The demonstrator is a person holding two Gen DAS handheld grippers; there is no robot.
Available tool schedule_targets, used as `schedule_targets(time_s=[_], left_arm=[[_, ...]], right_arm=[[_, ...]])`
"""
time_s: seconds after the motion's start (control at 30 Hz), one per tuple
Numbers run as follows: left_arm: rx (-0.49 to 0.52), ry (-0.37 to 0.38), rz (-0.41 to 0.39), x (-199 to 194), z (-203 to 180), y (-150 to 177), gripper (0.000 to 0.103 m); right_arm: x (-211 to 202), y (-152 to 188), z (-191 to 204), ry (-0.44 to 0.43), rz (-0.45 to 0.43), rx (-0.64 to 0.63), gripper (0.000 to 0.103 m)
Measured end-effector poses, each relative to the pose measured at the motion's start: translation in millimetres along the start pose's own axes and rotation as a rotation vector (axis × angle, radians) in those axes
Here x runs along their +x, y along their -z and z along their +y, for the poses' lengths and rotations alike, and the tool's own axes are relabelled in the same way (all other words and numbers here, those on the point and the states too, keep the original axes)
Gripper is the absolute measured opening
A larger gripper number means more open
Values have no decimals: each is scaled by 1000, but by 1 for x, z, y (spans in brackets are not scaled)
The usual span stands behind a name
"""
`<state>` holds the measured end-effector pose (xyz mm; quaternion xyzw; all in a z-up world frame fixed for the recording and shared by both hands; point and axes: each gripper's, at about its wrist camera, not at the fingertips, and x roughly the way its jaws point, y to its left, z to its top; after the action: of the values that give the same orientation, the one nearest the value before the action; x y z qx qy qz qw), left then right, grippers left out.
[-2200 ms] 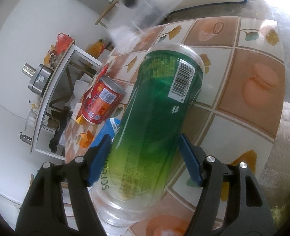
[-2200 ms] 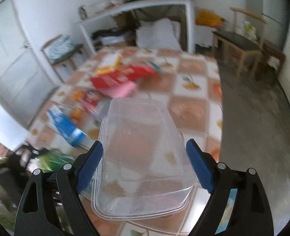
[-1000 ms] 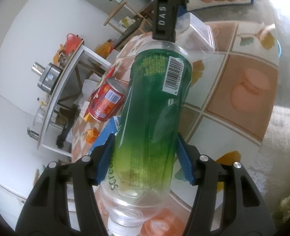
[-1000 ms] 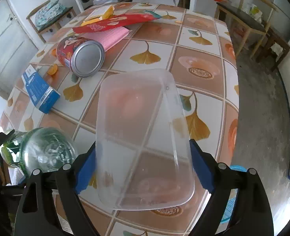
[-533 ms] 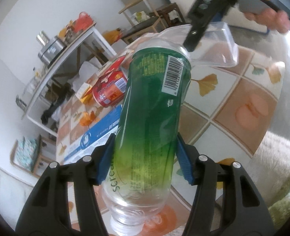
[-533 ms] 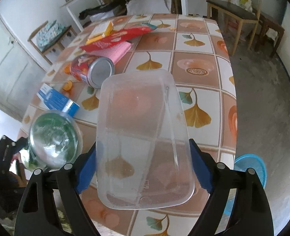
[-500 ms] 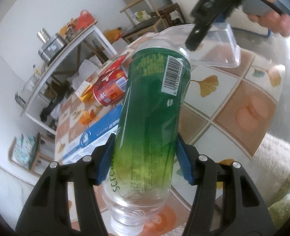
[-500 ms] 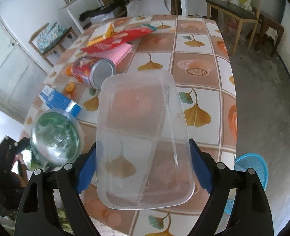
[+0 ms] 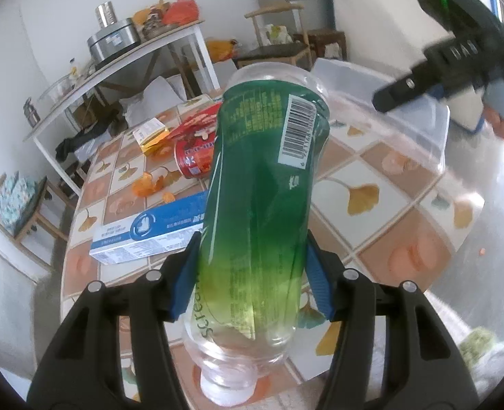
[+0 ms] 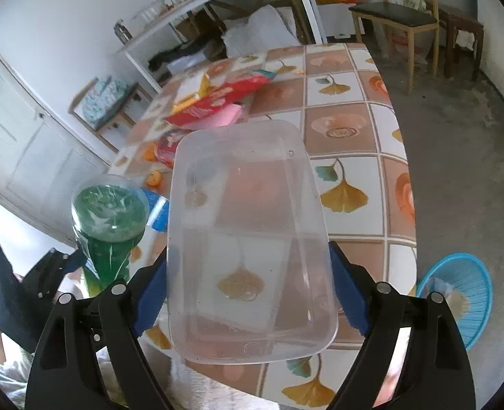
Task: Collect trash
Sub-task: 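Carry the clear box and green bottle off the table toward the blue wastebasket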
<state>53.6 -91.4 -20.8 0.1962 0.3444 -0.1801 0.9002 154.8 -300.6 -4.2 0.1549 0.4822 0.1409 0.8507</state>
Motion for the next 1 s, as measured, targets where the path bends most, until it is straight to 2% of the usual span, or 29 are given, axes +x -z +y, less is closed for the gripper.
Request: schedule_targets(time_s=[0.2, 0.37, 0.5, 0.67, 0.83, 0.9, 1.0], left_arm=[[-77, 42, -16, -11, 1, -14, 53], [-85, 68, -34, -18, -9, -31, 53], [-82, 130, -46, -23, -22, -51, 53], [-48, 259, -44, -19, -55, -85, 53], [36, 397, -40, -10, -112, -125, 53], [57, 448, -13, -2, -132, -138, 53], [73, 581, 109, 29, -176, -158, 53]], right_arm=[[-16, 7, -2, -53, -55, 24, 83], [-43, 18, -15, -74, -119, 64, 83], [-75, 31, -34, -59, -191, 111, 83], [-125, 54, -68, 4, -296, 199, 83], [-176, 94, -121, 111, -397, 345, 83], [-186, 111, -141, 133, -418, 399, 83], [-186, 142, -176, 154, -419, 507, 83]])
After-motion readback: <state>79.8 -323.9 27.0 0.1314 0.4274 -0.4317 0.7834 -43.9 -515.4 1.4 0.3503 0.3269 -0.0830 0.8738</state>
